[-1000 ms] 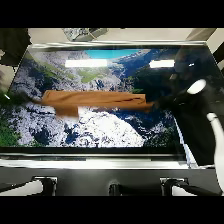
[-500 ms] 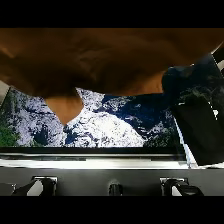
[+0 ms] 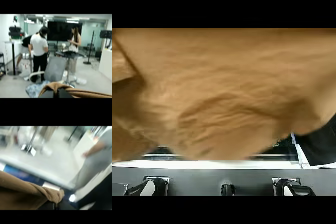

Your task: Fold the shirts.

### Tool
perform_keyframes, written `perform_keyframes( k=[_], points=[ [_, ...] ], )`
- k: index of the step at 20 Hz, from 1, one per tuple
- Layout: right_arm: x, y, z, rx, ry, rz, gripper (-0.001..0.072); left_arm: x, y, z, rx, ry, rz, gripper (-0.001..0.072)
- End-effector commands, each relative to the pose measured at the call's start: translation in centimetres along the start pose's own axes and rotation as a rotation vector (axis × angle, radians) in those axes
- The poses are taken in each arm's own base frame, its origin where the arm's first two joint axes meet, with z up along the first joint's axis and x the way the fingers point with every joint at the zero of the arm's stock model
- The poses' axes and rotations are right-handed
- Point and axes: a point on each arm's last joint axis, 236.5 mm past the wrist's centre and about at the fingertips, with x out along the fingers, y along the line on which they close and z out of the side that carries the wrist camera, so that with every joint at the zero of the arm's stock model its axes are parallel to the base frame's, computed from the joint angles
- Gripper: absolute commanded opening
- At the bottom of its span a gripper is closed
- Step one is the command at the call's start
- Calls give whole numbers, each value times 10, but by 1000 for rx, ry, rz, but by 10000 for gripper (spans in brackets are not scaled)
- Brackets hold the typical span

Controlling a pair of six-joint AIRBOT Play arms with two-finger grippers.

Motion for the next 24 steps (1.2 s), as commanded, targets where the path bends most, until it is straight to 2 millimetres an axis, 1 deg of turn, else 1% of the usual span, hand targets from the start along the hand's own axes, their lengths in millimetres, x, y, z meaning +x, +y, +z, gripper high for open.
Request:
perform_keyframes(
  k=[1, 2, 3, 4, 5, 6, 8, 9, 10, 11, 12, 13, 14, 16, 17, 18, 19, 20, 21, 22, 23, 24],
  points=[
    [62, 40, -75, 7, 340, 183, 43, 66, 42, -80, -63, 268, 23, 26],
    [88, 60, -107, 10, 478, 271, 43, 92, 57, -125, -97, 409, 13, 26],
    [114, 82, -145, 12, 637, 368, 43, 114, 66, -179, -132, 573, -11, 25],
    [137, 104, -179, 3, 766, 454, 43, 131, 73, -242, -165, 755, -46, 25],
    [163, 127, -213, -10, 875, 530, 43, 142, 76, -306, -197, 923, -82, 25],
    [190, 146, -243, -16, 942, 570, 43, 150, 77, -361, -227, 1044, -101, 26],
    [252, 192, -299, -7, 1004, 612, 43, 162, 74, -464, -270, 1225, -121, 25],
    [283, 212, -320, 26, 1003, 601, 43, 167, 74, -508, -292, 1286, -115, 25],
    [309, 232, -336, 63, 986, 600, 43, 172, 73, -542, -316, 1328, -112, 26],
    [337, 246, -351, 119, 955, 573, 43, 180, 73, -571, -336, 1348, -106, 26],
    [360, 256, -359, 168, 914, 544, 43, 190, 72, -591, -350, 1341, -101, 26],
    [381, 261, -362, 210, 862, 511, 43, 202, 73, -607, -363, 1312, -88, 26],
    [400, 260, -360, 235, 802, 469, 43, 215, 74, -616, -373, 1271, -74, 27],
    [424, 251, -347, 287, 700, 396, 43, 239, 81, -624, -381, 1181, -40, 27],
    [431, 246, -338, 296, 659, 375, 43, 249, 85, -622, -382, 1136, -25, 27],
    [433, 241, -332, 291, 641, 366, 43, 256, 88, -617, -382, 1104, -16, 27],
    [431, 237, -328, 283, 641, 364, 43, 259, 89, -611, -378, 1088, -15, 27],
    [424, 236, -325, 278, 657, 374, 43, 259, 89, -605, -375, 1088, -21, 27],
    [413, 235, -325, 251, 693, 396, 43, 255, 87, -600, -361, 1103, -42, 27],
    [396, 236, -328, 222, 748, 428, 43, 246, 86, -596, -340, 1136, -63, 28],
    [377, 237, -331, 195, 811, 469, 43, 231, 84, -593, -316, 1199, -81, 28],
    [349, 241, -339, 154, 904, 537, 43, 212, 86, -595, -284, 1281, -90, 28]
  ],
)
